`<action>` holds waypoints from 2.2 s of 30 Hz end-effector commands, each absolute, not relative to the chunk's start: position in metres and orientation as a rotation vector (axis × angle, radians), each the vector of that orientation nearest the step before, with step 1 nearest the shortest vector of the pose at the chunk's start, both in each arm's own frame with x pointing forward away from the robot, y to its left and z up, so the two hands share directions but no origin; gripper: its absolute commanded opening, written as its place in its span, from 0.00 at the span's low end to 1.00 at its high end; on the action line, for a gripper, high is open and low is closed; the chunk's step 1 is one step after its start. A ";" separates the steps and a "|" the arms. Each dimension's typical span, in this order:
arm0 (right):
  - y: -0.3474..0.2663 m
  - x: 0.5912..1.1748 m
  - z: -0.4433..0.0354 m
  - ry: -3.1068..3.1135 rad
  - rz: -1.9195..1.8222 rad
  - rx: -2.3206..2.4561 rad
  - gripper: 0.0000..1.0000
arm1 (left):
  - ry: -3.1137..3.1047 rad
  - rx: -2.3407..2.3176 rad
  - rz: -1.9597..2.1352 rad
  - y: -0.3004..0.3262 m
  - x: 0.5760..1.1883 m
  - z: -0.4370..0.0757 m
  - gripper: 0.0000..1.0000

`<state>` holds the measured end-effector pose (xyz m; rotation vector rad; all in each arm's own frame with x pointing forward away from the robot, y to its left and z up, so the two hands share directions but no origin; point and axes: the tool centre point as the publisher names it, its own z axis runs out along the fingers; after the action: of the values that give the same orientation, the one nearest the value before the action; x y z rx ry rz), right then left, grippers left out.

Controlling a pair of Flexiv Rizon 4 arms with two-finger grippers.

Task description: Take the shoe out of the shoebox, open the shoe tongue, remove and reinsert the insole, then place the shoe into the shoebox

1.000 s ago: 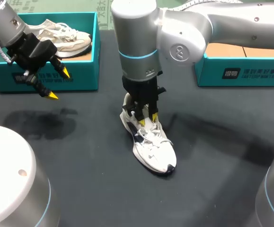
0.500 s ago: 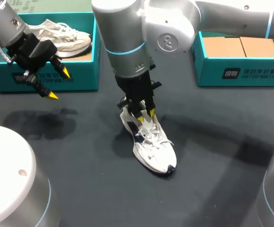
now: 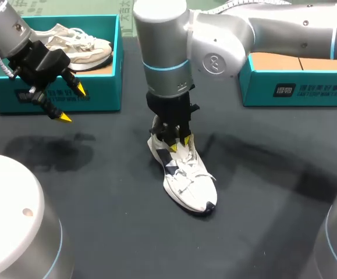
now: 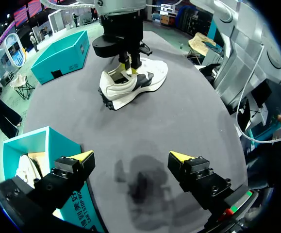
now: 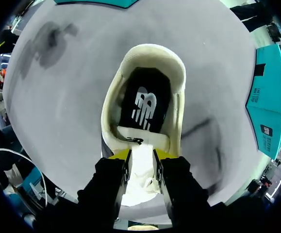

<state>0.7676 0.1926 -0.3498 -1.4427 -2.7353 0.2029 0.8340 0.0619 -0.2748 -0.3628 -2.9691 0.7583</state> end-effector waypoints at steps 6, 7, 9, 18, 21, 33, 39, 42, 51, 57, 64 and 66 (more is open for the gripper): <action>0.191 0.754 -0.284 -2.905 0.255 -1.307 0.35 | -2.970 -0.363 0.754 0.062 0.834 -0.275 1.00; 0.190 0.756 -0.281 -2.921 0.253 -1.268 0.36 | -2.970 -0.363 0.754 0.062 0.834 -0.275 1.00; 0.190 0.762 -0.277 -2.957 0.274 -1.156 0.36 | -2.970 -0.363 0.754 0.062 0.834 -0.275 1.00; 0.192 0.790 -0.268 -3.149 0.186 -0.430 0.75 | -2.970 -0.363 0.754 0.062 0.834 -0.275 1.00; 0.196 0.800 -0.265 -3.187 0.102 -0.150 1.00 | -2.970 -0.363 0.754 0.062 0.834 -0.275 1.00; 0.203 0.812 -0.267 -3.162 0.143 0.041 1.00 | -2.970 -0.363 0.754 0.062 0.834 -0.275 1.00; 0.230 0.832 -0.273 -3.184 0.150 0.450 1.00 | -2.970 -0.363 0.754 0.062 0.834 -0.275 1.00; 0.236 0.839 -0.275 -3.177 0.176 0.521 1.00 | -2.970 -0.363 0.754 0.062 0.834 -0.275 1.00; 0.241 0.859 -0.300 -3.106 0.137 0.664 1.00 | -2.970 -0.363 0.754 0.062 0.834 -0.275 1.00; 0.233 0.870 -0.314 -3.090 0.114 0.654 1.00 | -2.970 -0.363 0.754 0.062 0.834 -0.275 1.00; 0.233 0.877 -0.337 -3.078 0.066 0.688 1.00 | -2.970 -0.363 0.754 0.062 0.834 -0.275 1.00; 0.233 0.878 -0.342 -3.073 0.057 0.690 1.00 | -2.970 -0.363 0.754 0.062 0.834 -0.275 1.00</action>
<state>0.8749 0.2338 -0.3324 0.6903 -3.0779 0.0717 0.8340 0.0619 -0.2748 -0.3628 -2.9691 0.7582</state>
